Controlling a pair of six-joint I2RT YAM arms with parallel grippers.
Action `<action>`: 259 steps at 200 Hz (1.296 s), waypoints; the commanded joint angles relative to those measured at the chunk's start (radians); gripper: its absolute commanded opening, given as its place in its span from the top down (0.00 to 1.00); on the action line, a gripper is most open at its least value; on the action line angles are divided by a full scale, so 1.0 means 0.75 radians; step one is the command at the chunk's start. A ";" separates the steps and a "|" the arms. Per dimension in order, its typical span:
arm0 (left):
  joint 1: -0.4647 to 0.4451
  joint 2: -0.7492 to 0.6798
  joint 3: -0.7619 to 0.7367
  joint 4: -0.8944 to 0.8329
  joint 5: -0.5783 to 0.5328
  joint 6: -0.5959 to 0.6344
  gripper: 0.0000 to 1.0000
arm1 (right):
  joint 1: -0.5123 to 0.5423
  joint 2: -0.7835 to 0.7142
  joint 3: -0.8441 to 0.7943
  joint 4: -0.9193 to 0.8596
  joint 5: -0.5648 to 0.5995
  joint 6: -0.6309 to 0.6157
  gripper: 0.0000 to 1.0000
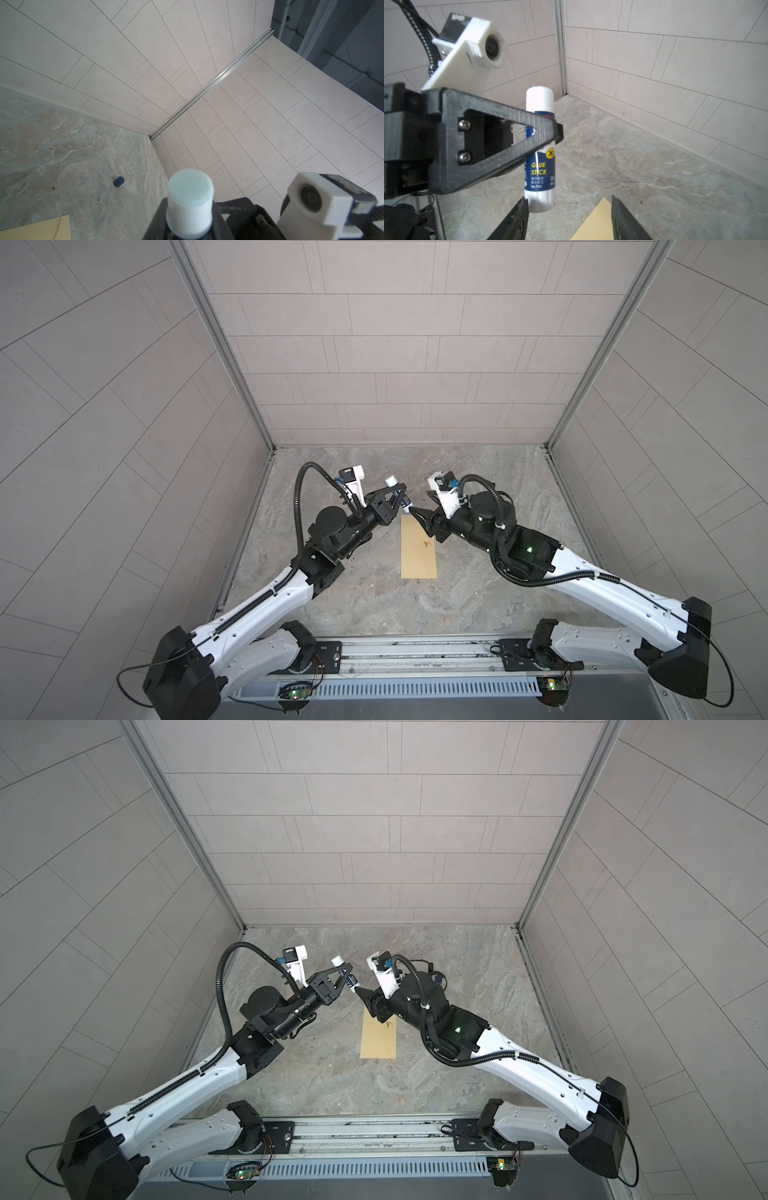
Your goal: Place the letter into the envelope and seal it
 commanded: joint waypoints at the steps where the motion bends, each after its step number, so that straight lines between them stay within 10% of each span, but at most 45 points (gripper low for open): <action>1: 0.007 -0.025 0.040 0.017 0.032 0.018 1.00 | -0.054 0.007 -0.006 0.058 -0.365 0.156 0.38; 79: 0.005 -0.025 0.035 0.045 0.041 -0.009 1.00 | -0.063 0.123 0.036 0.090 -0.475 0.231 0.44; 188: 0.005 -0.009 0.017 0.051 0.044 -0.015 1.00 | -0.061 0.127 0.063 0.092 -0.391 0.257 0.86; 221: 0.005 -0.002 0.006 0.043 0.034 -0.004 1.00 | 0.019 0.111 0.125 -0.037 -0.090 0.155 0.94; 259: 0.003 0.017 -0.004 0.033 0.017 0.007 1.00 | 0.361 0.197 0.318 -0.221 0.801 -0.173 1.00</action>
